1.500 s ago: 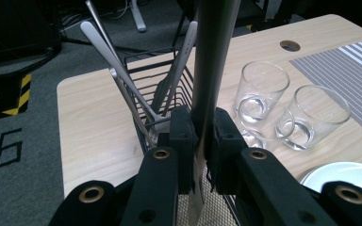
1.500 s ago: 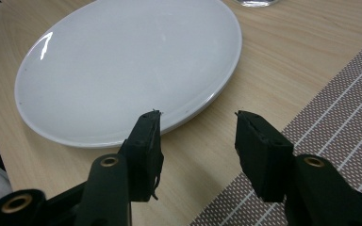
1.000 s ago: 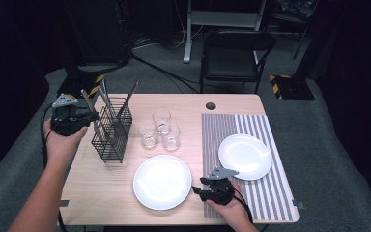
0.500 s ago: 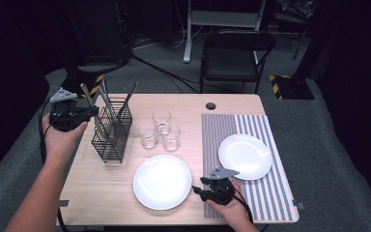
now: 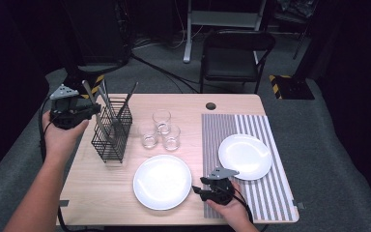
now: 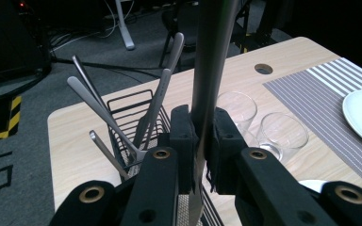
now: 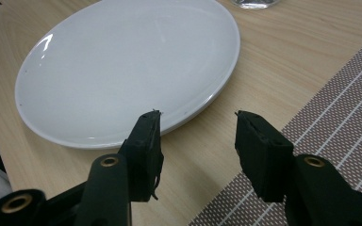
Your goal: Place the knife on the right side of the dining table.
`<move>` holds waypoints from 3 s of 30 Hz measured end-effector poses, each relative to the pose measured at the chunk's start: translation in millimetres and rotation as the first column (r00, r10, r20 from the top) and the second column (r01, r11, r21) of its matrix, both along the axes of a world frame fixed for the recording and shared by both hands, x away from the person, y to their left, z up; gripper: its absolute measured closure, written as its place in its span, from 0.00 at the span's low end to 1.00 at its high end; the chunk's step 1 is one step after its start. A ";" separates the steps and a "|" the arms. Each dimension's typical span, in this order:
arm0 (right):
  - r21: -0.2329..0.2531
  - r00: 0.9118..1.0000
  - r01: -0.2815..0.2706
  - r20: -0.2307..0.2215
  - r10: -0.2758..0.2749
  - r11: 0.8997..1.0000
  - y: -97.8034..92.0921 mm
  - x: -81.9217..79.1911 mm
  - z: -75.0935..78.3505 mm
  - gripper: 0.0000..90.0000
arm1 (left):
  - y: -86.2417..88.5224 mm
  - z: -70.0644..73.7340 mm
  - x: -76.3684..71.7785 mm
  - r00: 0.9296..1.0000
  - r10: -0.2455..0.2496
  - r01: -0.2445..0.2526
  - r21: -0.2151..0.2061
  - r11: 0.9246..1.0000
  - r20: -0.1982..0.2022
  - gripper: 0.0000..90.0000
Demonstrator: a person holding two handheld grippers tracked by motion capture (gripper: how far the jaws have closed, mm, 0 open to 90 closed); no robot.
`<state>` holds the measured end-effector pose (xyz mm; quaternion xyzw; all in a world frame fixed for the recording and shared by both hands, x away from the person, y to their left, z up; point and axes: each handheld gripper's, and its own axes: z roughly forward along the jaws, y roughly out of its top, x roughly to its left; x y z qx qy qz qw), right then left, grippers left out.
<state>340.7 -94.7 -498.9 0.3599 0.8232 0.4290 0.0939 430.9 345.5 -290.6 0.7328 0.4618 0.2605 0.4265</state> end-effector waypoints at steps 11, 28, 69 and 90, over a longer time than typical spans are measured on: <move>-0.001 1.000 -0.004 0.005 0.004 1.000 -0.2 0.4 0.0 0.56 | -11.7 4.0 -1.7 0.999 -0.033 0.033 0.002 0.999 0.006 0.91; -0.001 1.000 -0.004 0.006 0.004 1.000 -0.1 0.3 0.1 0.56 | -30.6 10.1 -7.7 0.994 -0.108 0.108 0.012 0.994 0.008 0.91; -0.004 1.000 -0.005 0.000 0.005 1.000 0.2 0.2 -0.7 0.56 | -65.2 -25.6 -36.1 0.955 -0.294 0.294 0.013 0.956 -0.030 0.91; -0.004 1.000 0.000 0.000 0.000 1.000 -0.8 0.6 -0.9 0.56 | -83.8 -45.1 -51.1 0.928 -0.371 0.371 -0.006 0.929 -0.038 0.91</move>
